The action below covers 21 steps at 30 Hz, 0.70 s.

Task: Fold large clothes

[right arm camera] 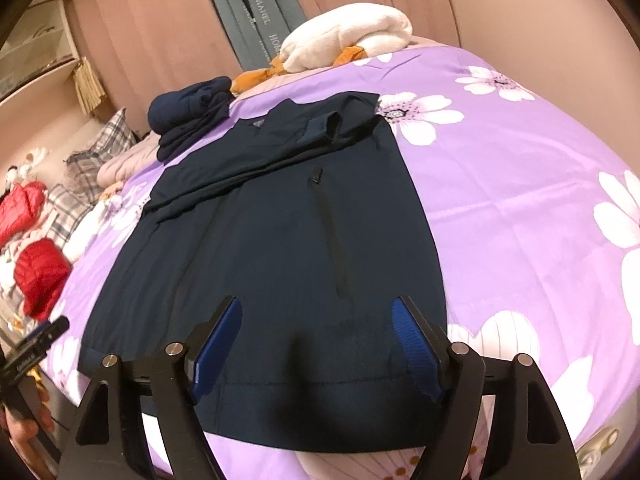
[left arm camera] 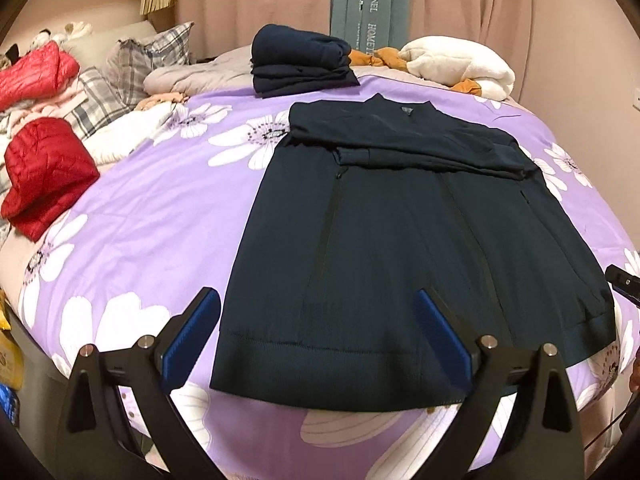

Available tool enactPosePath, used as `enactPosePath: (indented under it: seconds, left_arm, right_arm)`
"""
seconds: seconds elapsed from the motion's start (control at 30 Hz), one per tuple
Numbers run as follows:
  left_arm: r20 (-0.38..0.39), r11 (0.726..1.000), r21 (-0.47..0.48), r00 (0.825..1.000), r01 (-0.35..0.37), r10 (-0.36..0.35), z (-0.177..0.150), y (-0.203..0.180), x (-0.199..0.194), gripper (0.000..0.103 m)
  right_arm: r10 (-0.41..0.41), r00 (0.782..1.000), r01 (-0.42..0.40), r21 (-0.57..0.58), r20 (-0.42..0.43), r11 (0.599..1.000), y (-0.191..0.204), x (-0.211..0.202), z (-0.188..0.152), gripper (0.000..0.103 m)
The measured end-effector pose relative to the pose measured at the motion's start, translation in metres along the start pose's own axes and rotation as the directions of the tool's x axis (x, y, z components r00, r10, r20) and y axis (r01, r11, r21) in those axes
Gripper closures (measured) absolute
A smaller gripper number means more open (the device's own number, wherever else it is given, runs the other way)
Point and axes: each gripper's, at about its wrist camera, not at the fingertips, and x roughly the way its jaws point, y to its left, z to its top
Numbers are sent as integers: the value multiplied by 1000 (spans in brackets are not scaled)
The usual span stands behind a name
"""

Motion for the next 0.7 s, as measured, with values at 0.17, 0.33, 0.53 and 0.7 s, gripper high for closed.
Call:
enactPosePath:
  seconds: [0.17, 0.33, 0.53, 0.7]
  left_arm:
    - [-26, 999, -32, 1000, 4, -5, -5, 8, 1, 3]
    - [-39, 998, -68, 999, 13, -16, -8, 15, 1, 3]
    - [-43, 994, -103, 998, 38, -43, -6, 19, 0, 3]
    - [-43, 986, -144, 995, 79, -86, -5, 25, 1, 1]
  right_arm:
    - [18, 1000, -18, 32, -22, 999, -5, 1, -4, 24]
    - [12, 999, -11, 30, -31, 999, -5, -2, -8, 24]
    - [13, 999, -13, 19, -30, 1000, -3, -6, -9, 22]
    - [28, 999, -26, 43, -37, 999, -8, -5, -11, 21]
